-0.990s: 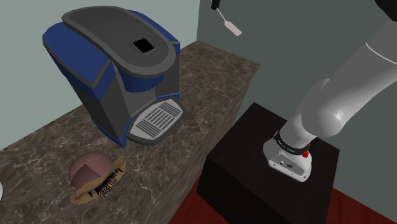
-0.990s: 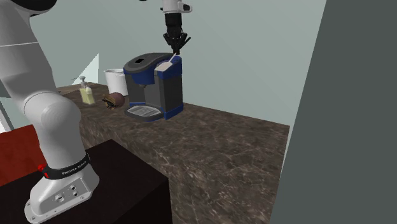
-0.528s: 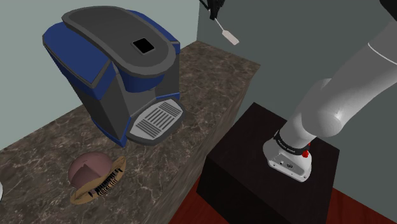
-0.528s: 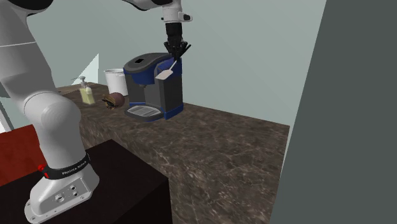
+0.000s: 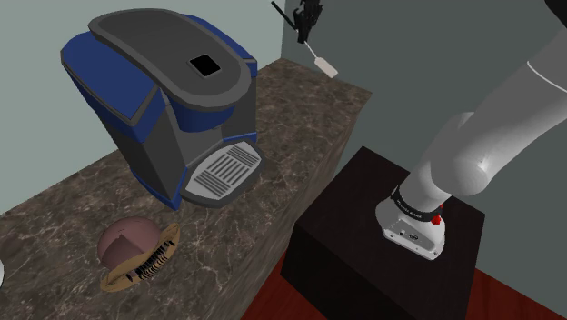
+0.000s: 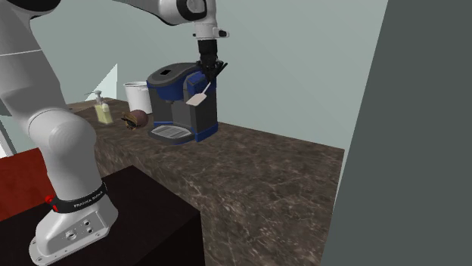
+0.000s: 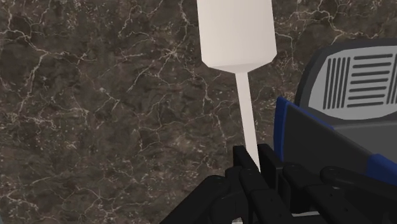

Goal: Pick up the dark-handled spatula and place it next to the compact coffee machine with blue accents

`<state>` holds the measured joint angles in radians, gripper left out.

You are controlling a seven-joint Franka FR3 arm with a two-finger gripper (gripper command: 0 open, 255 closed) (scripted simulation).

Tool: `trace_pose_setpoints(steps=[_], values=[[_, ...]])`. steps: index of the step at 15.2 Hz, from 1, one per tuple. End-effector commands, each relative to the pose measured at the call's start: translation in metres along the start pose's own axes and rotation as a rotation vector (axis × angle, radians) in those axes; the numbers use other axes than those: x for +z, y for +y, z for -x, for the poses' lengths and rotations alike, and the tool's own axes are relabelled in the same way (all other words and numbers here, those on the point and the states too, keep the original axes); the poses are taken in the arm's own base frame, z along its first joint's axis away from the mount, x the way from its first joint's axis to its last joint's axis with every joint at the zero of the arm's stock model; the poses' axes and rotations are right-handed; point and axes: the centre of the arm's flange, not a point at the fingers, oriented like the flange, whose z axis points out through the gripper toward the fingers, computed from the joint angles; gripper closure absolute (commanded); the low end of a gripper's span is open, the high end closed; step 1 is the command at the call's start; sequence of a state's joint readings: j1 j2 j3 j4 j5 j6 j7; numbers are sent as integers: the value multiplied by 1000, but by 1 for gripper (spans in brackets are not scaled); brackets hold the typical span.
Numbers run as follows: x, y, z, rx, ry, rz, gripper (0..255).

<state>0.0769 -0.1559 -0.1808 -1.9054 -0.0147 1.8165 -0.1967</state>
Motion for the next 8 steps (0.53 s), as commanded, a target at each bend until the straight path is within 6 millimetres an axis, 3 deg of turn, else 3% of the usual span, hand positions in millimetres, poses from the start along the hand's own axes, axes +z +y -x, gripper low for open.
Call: trace_pose_setpoints(steps=[1, 8], values=[[9, -1, 0, 0, 1, 0, 255], [46, -1, 3, 0, 1, 0, 255]])
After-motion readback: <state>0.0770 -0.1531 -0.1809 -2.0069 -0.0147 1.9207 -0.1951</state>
